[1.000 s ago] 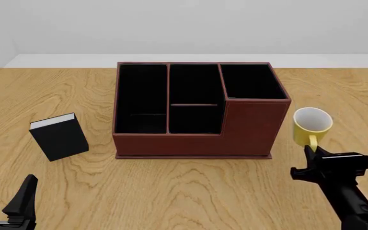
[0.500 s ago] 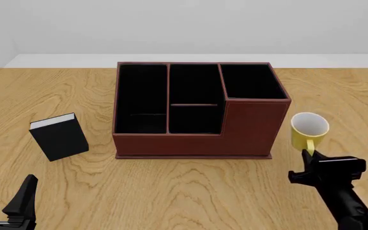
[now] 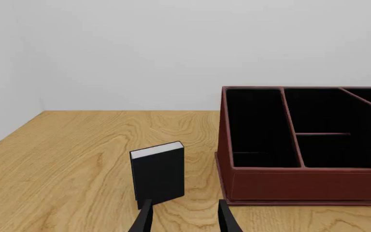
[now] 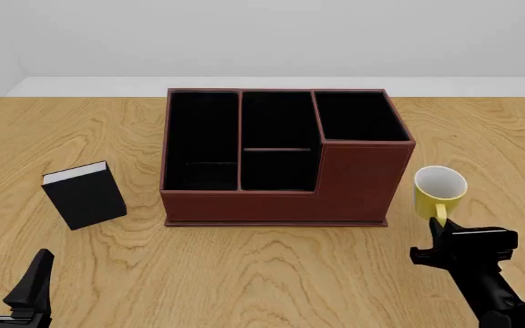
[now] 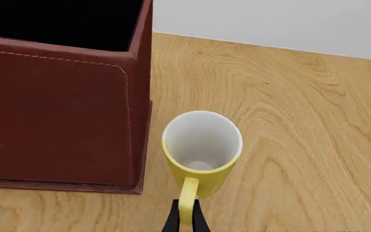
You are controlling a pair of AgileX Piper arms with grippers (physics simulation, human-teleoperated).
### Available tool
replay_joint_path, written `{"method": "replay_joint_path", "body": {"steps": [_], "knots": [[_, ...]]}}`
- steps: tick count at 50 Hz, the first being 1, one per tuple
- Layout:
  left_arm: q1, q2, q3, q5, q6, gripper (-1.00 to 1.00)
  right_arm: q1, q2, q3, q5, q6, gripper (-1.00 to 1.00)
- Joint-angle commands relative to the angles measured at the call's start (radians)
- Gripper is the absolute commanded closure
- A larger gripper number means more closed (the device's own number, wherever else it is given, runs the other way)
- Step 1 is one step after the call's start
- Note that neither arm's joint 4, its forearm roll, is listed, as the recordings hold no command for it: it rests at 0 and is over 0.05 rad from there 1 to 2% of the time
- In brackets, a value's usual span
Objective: Pick up the yellow and white mug and place it to the right of the caddy.
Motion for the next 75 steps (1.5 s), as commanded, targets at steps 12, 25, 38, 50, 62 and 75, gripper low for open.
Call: {"method": "replay_joint_path", "body": {"steps": [12, 25, 38, 50, 62, 75], "knots": [[0.000, 0.000, 0.000, 0.000, 0.000, -1.00, -0.003, 0.047, -0.009, -0.024, 0.009, 1.00], [0.000, 0.000, 0.000, 0.000, 0.000, -1.00, -0.006, 0.071, -0.020, -0.027, 0.009, 1.00], [0.000, 0.000, 0.000, 0.000, 0.000, -1.00, -0.006, 0.093, -0.029, -0.028, 0.008, 1.00], [0.000, 0.000, 0.000, 0.000, 0.000, -1.00, -0.007, 0.108, -0.034, -0.028, 0.012, 1.00], [0.000, 0.000, 0.000, 0.000, 0.000, -1.00, -0.010, 0.121, -0.039, -0.028, 0.013, 1.00], [0.000, 0.000, 0.000, 0.000, 0.000, -1.00, -0.014, 0.141, -0.049, -0.028, 0.017, 1.00]]}}
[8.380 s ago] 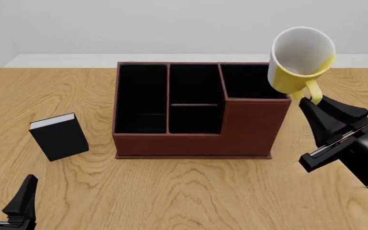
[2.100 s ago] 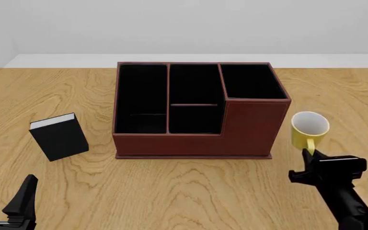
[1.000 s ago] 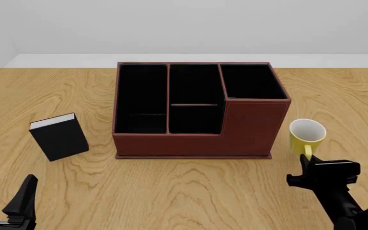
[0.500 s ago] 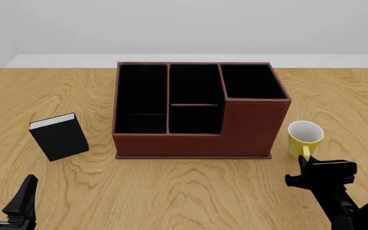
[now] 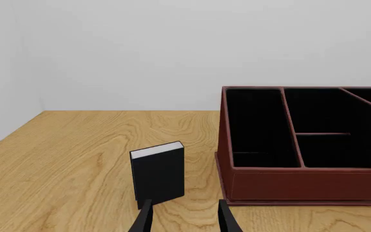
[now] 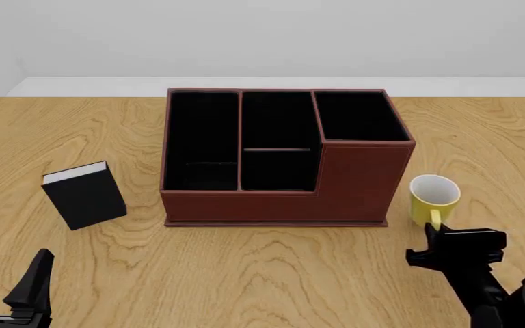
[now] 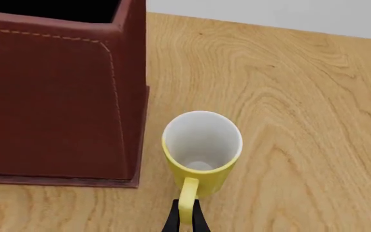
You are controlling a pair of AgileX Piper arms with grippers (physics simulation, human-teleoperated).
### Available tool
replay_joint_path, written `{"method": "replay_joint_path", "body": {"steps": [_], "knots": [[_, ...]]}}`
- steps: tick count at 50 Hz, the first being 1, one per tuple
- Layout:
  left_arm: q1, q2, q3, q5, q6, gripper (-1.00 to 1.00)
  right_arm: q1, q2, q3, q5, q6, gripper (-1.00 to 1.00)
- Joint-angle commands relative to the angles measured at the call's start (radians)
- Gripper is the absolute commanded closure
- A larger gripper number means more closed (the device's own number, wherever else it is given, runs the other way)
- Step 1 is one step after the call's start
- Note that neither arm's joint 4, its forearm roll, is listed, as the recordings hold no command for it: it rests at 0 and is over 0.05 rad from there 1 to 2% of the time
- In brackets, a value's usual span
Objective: Pick up the yellow and white mug and place it to the right of the caddy.
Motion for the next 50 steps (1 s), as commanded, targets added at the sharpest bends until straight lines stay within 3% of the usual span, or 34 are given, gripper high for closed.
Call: {"method": "replay_joint_path", "body": {"steps": [1, 50], "knots": [[0.000, 0.000, 0.000, 0.000, 0.000, -1.00, -0.003, 0.013, -0.010, -0.002, 0.010, 1.00], [0.000, 0.000, 0.000, 0.000, 0.000, -1.00, -0.017, 0.097, -0.050, -0.002, 0.009, 1.00]]}}
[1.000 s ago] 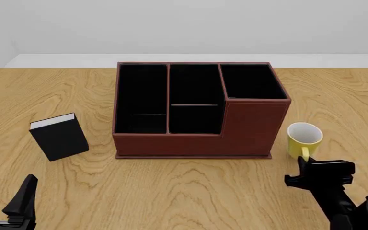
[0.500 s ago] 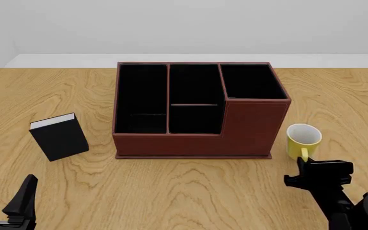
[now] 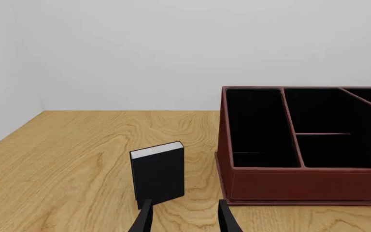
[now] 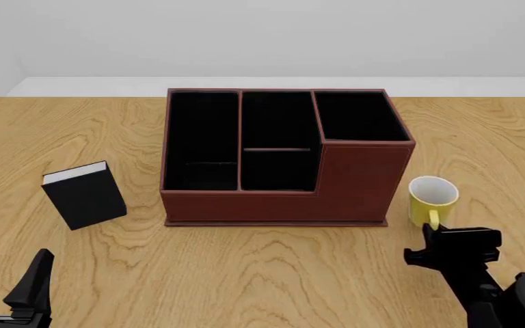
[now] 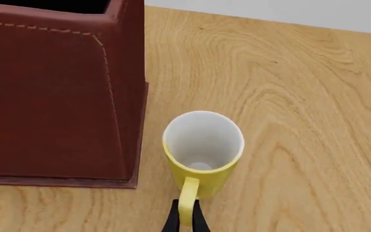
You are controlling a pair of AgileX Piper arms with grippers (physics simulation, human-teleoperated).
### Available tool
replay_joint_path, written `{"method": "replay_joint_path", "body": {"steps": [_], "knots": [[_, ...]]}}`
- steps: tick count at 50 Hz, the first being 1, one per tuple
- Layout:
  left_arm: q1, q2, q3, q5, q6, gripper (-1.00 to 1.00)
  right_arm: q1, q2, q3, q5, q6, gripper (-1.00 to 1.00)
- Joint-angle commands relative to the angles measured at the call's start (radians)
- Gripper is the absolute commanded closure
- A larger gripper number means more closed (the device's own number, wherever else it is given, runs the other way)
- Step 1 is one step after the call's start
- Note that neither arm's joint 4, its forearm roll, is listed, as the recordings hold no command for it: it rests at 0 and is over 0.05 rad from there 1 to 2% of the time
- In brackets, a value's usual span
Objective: Pick up the yellow and white mug and place it to the right of the caddy.
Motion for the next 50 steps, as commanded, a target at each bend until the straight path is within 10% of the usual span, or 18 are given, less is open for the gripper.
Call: {"method": "replay_joint_path", "body": {"steps": [1, 5, 6, 50], "knots": [[0.000, 0.000, 0.000, 0.000, 0.000, -1.00, -0.017, 0.054, -0.026, 0.000, 0.009, 1.00], [0.000, 0.000, 0.000, 0.000, 0.000, -1.00, -0.021, 0.062, -0.029, 0.000, -0.020, 1.00], [0.000, 0.000, 0.000, 0.000, 0.000, -1.00, -0.022, 0.067, -0.031, 0.000, -0.002, -1.00], [0.000, 0.000, 0.000, 0.000, 0.000, -1.00, -0.023, -0.033, 0.049, 0.000, -0.013, -1.00]]}}
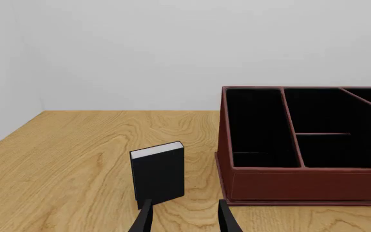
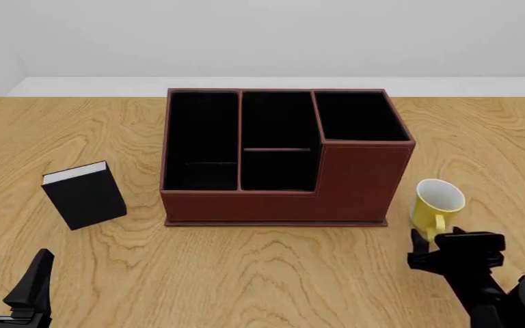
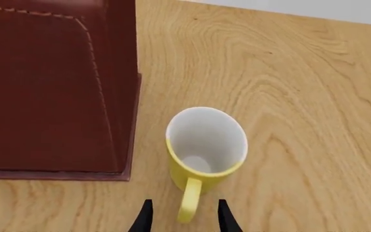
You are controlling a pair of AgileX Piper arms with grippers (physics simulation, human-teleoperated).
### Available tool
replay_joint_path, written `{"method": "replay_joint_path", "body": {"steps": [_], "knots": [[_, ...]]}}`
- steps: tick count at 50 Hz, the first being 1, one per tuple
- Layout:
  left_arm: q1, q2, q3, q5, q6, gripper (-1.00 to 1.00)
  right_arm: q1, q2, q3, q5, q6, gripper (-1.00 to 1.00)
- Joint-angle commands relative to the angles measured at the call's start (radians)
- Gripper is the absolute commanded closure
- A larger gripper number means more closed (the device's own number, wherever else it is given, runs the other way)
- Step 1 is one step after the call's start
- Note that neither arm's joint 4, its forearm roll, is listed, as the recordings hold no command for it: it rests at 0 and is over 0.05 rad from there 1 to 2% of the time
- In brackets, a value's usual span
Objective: Pick up the yellow and white mug and place it to the right of the caddy.
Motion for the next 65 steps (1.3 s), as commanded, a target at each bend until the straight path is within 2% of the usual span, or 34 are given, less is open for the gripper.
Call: {"method": "replay_joint_path", "body": {"steps": [1, 7, 30, 34, 48, 51, 53, 60, 61, 62, 65], "knots": [[0.000, 0.000, 0.000, 0.000, 0.000, -1.00, -0.001, -0.050, 0.037, 0.000, -0.006, -1.00], [0.000, 0.000, 0.000, 0.000, 0.000, -1.00, 0.008, -0.075, 0.060, 0.000, 0.003, -1.00], [0.000, 0.000, 0.000, 0.000, 0.000, -1.00, 0.024, -0.222, 0.169, 0.000, -0.024, -1.00], [0.000, 0.000, 0.000, 0.000, 0.000, -1.00, 0.028, -0.241, 0.177, 0.000, -0.049, -1.00], [0.000, 0.000, 0.000, 0.000, 0.000, -1.00, 0.035, -0.286, 0.178, 0.025, -0.063, -1.00], [0.000, 0.000, 0.000, 0.000, 0.000, -1.00, 0.031, -0.338, 0.178, 0.068, -0.073, -1.00], [0.000, 0.000, 0.000, 0.000, 0.000, -1.00, 0.031, -0.424, 0.178, 0.145, -0.076, -1.00], [0.000, 0.000, 0.000, 0.000, 0.000, -1.00, 0.029, -0.536, 0.178, 0.243, -0.086, -1.00], [0.000, 0.000, 0.000, 0.000, 0.000, -1.00, 0.030, -0.610, 0.178, 0.307, -0.095, -1.00], [0.000, 0.000, 0.000, 0.000, 0.000, -1.00, 0.030, -0.620, 0.178, 0.318, -0.095, -1.00], [0.000, 0.000, 0.000, 0.000, 0.000, -1.00, 0.037, -0.847, 0.178, 0.519, -0.093, -1.00]]}}
